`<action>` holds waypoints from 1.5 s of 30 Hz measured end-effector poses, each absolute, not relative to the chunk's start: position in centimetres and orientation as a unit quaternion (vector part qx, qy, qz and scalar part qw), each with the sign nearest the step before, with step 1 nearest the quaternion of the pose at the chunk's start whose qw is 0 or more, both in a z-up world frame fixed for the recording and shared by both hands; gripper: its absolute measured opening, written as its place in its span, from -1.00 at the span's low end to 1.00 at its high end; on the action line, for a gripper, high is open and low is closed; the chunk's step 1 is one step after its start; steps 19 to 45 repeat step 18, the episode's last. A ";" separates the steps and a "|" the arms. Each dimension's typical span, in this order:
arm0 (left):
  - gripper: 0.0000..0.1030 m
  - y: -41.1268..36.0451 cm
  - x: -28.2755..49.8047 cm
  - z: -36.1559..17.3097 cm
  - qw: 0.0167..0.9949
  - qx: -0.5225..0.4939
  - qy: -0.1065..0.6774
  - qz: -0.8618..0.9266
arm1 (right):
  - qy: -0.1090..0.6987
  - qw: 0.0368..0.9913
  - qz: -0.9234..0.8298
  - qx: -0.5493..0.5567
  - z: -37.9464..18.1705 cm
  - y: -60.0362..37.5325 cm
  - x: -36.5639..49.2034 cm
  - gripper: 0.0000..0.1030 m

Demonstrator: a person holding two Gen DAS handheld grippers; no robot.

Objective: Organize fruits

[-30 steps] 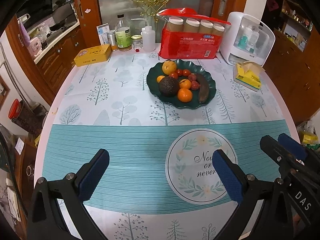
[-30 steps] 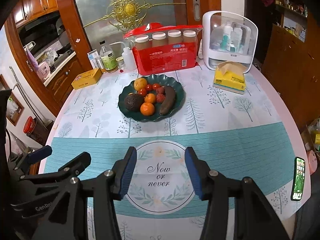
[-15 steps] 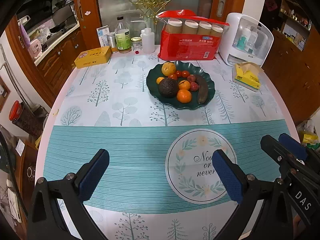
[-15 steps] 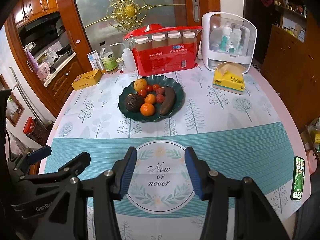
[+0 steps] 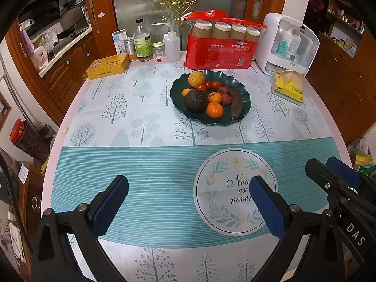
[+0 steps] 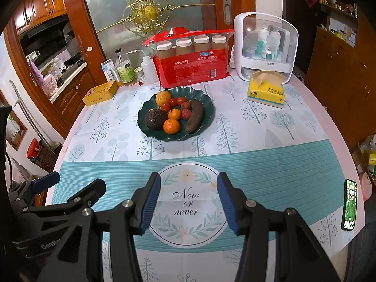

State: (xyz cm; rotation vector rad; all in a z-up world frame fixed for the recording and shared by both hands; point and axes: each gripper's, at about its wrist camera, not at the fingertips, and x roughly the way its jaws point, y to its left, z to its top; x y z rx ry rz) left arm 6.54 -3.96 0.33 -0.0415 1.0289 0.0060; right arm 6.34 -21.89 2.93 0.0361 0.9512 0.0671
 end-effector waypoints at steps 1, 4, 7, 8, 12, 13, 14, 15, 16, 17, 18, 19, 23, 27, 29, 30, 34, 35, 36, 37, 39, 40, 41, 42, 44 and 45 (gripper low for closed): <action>0.99 -4.0 6.6 0.3 0.870 -0.021 0.492 0.003 | 0.458 0.888 0.032 0.017 2.9 -21.9 6.3 -0.02; 0.99 -3.8 6.5 0.3 0.869 -0.020 0.494 0.000 | 0.458 0.888 0.032 0.018 2.9 -21.9 6.3 -0.02; 0.99 -3.8 6.3 0.3 0.869 -0.018 0.494 -0.001 | 0.458 0.888 0.033 0.018 2.9 -21.9 6.3 -0.02; 0.98 -3.8 6.4 0.3 0.869 -0.019 0.494 -0.001 | 0.458 0.888 0.033 0.017 2.9 -21.9 6.3 -0.02; 0.99 -3.7 6.3 0.3 0.868 -0.020 0.495 -0.002 | 0.458 0.888 0.033 0.017 2.9 -22.0 6.4 -0.02; 0.99 -3.6 6.2 0.3 0.868 -0.020 0.496 -0.003 | 0.458 0.888 0.033 0.017 2.9 -22.0 6.4 -0.02; 0.99 -3.6 6.2 0.2 0.868 -0.020 0.497 -0.003 | 0.458 0.888 0.033 0.017 2.9 -22.0 6.4 -0.02; 0.99 -3.5 6.1 0.2 0.867 -0.019 0.498 -0.004 | 0.459 0.888 0.032 0.017 2.8 -22.0 6.3 -0.02; 0.99 -3.3 6.1 0.2 0.867 -0.019 0.498 -0.005 | 0.459 0.888 0.032 0.017 2.7 -22.0 6.1 -0.02; 0.99 -3.2 6.1 0.2 0.866 -0.019 0.499 -0.005 | 0.460 0.887 0.031 0.018 2.6 -21.9 5.9 -0.02; 0.99 -3.0 6.1 0.2 0.866 -0.019 0.500 -0.006 | 0.461 0.887 0.031 0.018 2.5 -21.9 5.8 -0.02; 0.99 -3.0 6.1 0.2 0.866 -0.019 0.500 -0.006 | 0.461 0.887 0.031 0.018 2.5 -21.9 5.8 -0.02; 0.99 -3.0 6.1 0.2 0.866 -0.019 0.500 -0.006 | 0.461 0.887 0.031 0.018 2.5 -21.9 5.8 -0.02; 0.99 -3.0 6.1 0.2 0.866 -0.019 0.500 -0.006 | 0.461 0.887 0.031 0.018 2.5 -21.9 5.8 -0.02; 0.99 -3.0 6.1 0.2 0.866 -0.019 0.500 -0.006 | 0.461 0.887 0.031 0.018 2.5 -21.9 5.8 -0.02; 0.99 -3.0 6.1 0.2 0.866 -0.019 0.500 -0.006 | 0.461 0.887 0.031 0.018 2.5 -21.9 5.8 -0.02; 0.99 -3.0 6.1 0.2 0.866 -0.019 0.500 -0.006 | 0.461 0.887 0.031 0.018 2.5 -21.9 5.8 -0.02; 0.99 -3.0 6.1 0.2 0.866 -0.019 0.500 -0.006 | 0.461 0.887 0.031 0.018 2.5 -21.9 5.8 -0.02; 0.99 -3.0 6.1 0.2 0.866 -0.019 0.500 -0.006 | 0.461 0.887 0.031 0.018 2.5 -21.9 5.8 -0.02; 0.99 -3.0 6.1 0.2 0.866 -0.019 0.500 -0.006 | 0.461 0.887 0.031 0.018 2.5 -21.9 5.8 -0.02; 0.99 -3.0 6.1 0.2 0.866 -0.019 0.500 -0.006 | 0.461 0.887 0.031 0.018 2.5 -21.9 5.8 -0.02; 0.99 -3.0 6.1 0.2 0.866 -0.019 0.500 -0.006 | 0.461 0.887 0.031 0.018 2.5 -21.9 5.8 -0.02; 0.99 -3.0 6.1 0.2 0.866 -0.019 0.500 -0.006 | 0.461 0.887 0.031 0.018 2.5 -21.9 5.8 -0.02; 0.99 -3.0 6.1 0.2 0.866 -0.019 0.500 -0.006 | 0.461 0.887 0.031 0.018 2.5 -21.9 5.8 -0.02; 0.99 -3.0 6.1 0.2 0.866 -0.019 0.500 -0.006 | 0.461 0.887 0.031 0.018 2.5 -21.9 5.8 -0.02; 0.99 -3.0 6.1 0.2 0.866 -0.019 0.500 -0.006 | 0.461 0.887 0.031 0.018 2.5 -21.9 5.8 -0.02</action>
